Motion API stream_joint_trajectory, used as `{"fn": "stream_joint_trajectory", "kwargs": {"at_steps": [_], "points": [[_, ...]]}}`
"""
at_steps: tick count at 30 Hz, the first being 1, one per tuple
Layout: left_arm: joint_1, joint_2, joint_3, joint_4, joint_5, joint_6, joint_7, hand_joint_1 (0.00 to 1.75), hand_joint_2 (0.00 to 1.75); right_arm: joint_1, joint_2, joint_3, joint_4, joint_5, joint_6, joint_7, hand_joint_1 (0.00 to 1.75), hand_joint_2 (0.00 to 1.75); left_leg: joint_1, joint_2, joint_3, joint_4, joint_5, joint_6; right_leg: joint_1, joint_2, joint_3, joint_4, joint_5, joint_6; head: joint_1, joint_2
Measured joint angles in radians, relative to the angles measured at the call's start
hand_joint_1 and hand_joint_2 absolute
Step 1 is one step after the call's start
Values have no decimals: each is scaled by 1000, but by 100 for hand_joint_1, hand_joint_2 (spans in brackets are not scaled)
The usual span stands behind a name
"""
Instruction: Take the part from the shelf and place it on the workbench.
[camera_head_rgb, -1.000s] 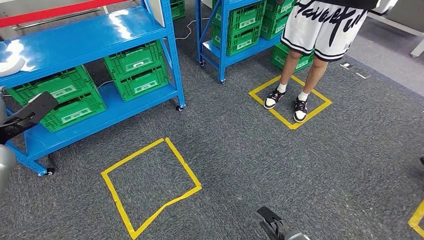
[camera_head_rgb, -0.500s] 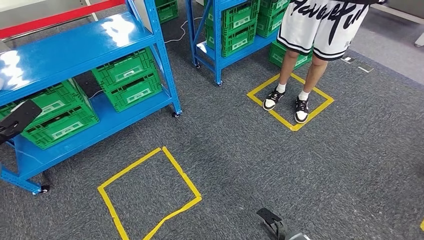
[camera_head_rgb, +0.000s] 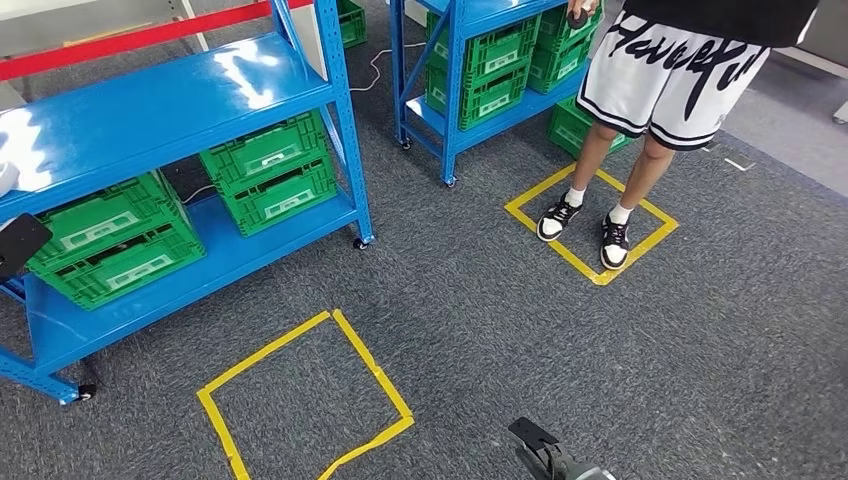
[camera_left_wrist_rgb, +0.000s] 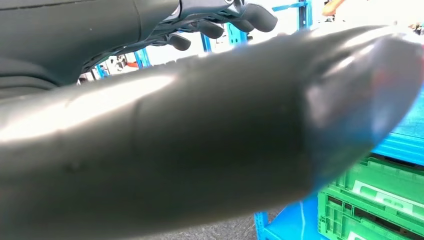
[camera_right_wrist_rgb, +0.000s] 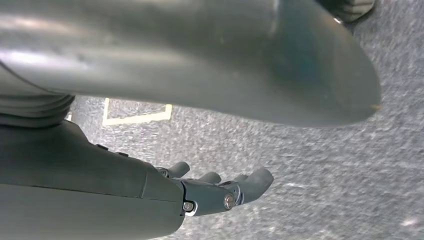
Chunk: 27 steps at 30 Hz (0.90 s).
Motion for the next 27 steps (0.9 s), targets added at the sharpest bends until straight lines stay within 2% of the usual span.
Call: {"fn": "stream_joint_trajectory", "kwargs": {"at_steps": [1,2,3,4,5,7,8,10,11,12,13,14,15,16,18,19,20,22,23,24,26,27], "points": [[2,2,0,0,0,0,1,0,0,0,0,1,0,1,1,0,0,0,1,0,15,3,-15,-4,-1,-1,6,-57,44,2,0,0],[2,4,0,1,0,0,1,0,0,1,0,2,1,1,1,0,0,0,1,0,28,10,-30,-9,-2,-4,15,-118,103,3,0,0],[2,5,0,2,1,0,2,0,0,1,1,3,1,2,1,1,0,0,1,0,36,15,-46,-15,-2,-7,25,-164,147,-1,1,0],[2,9,0,3,1,-1,2,0,0,2,1,3,2,2,1,2,0,0,-1,-1,41,19,-59,-21,-2,-9,33,-191,179,-7,0,0],[2,13,0,3,2,-1,2,0,0,2,1,3,3,3,2,2,0,0,-2,-2,46,25,-68,-27,0,-11,37,-200,189,-16,-1,0],[2,21,0,-1,3,0,-2,0,0,-1,1,3,3,3,4,2,0,0,0,-3,48,41,-70,-39,0,-9,51,-198,180,-33,-3,0],[1,24,0,-3,3,1,-4,0,0,-3,1,3,3,2,5,2,0,0,1,-2,36,70,-62,-45,-1,-9,60,-200,174,-40,-3,0],[2,30,0,-5,3,3,-10,0,0,-5,1,3,3,0,6,1,0,0,5,1,-29,171,-58,-56,-4,-7,82,-203,159,-49,-5,0],[4,31,0,-4,3,3,-11,0,0,-5,1,3,3,-2,6,1,0,0,6,2,-74,230,-74,-60,-4,-6,94,-204,148,-51,-6,0],[7,32,0,-3,3,2,-12,0,0,-4,1,3,3,-3,6,1,0,0,8,3,-117,277,-101,-62,-4,-5,107,-204,137,-51,-6,0],[11,33,0,-2,3,2,-11,0,0,-3,1,3,3,-5,6,1,0,0,9,3,-152,303,-130,-64,-4,-4,120,-204,125,-51,-6,0],[13,33,0,-2,3,1,-10,0,0,-2,1,3,3,-7,6,1,0,0,10,4,-174,302,-146,-64,-4,-3,136,-204,113,-51,-7,0],[14,33,0,-2,3,0,-9,0,0,-2,1,3,3,-8,6,0,0,0,10,4,-181,273,-137,-62,-4,-2,152,-204,100,-50,-7,0],[14,33,0,-2,3,0,-8,0,0,-2,1,3,3,-9,6,0,0,0,9,4,-176,221,-100,-59,-4,-1,169,-204,87,-49,-7,0],[13,34,0,0,3,-2,-5,0,0,-2,2,3,3,-10,6,1,0,0,6,6,-156,98,27,-48,-3,1,194,-206,63,-42,-9,0],[13,34,0,1,3,-4,-3,0,0,-2,3,3,3,-11,6,2,0,0,3,6,-148,56,73,-43,-3,1,202,-210,53,-36,-11,0],[13,34,0,2,3,-5,-2,0,0,-3,4,3,3,-12,5,3,0,0,1,6,-143,32,97,-37,-2,2,209,-211,49,-29,-12,0],[12,32,0,0,2,-8,-2,0,0,-4,4,3,3,-17,5,4,0,0,1,4,-126,20,92,-24,0,1,220,-213,50,-16,-11,0],[10,30,-1,-2,2,-8,-1,0,0,-5,4,3,3,-19,5,4,0,0,3,4,-115,15,88,-17,1,-1,217,-195,56,-12,-9,0],[9,29,-1,-3,2,-8,-1,0,0,-6,4,3,3,-20,5,4,0,0,4,4,-102,13,82,-11,1,-2,199,-162,58,-10,-7,0],[7,24,-1,-3,2,-8,0,0,0,-8,4,2,3,-22,5,4,0,0,4,4,-80,11,65,-1,0,-3,127,-51,39,-6,-6,0],[8,22,-2,-3,2,-8,0,0,0,-7,4,2,3,-22,5,5,0,0,3,3,-71,12,55,2,1,-3,84,4,13,-5,-5,0]]}}
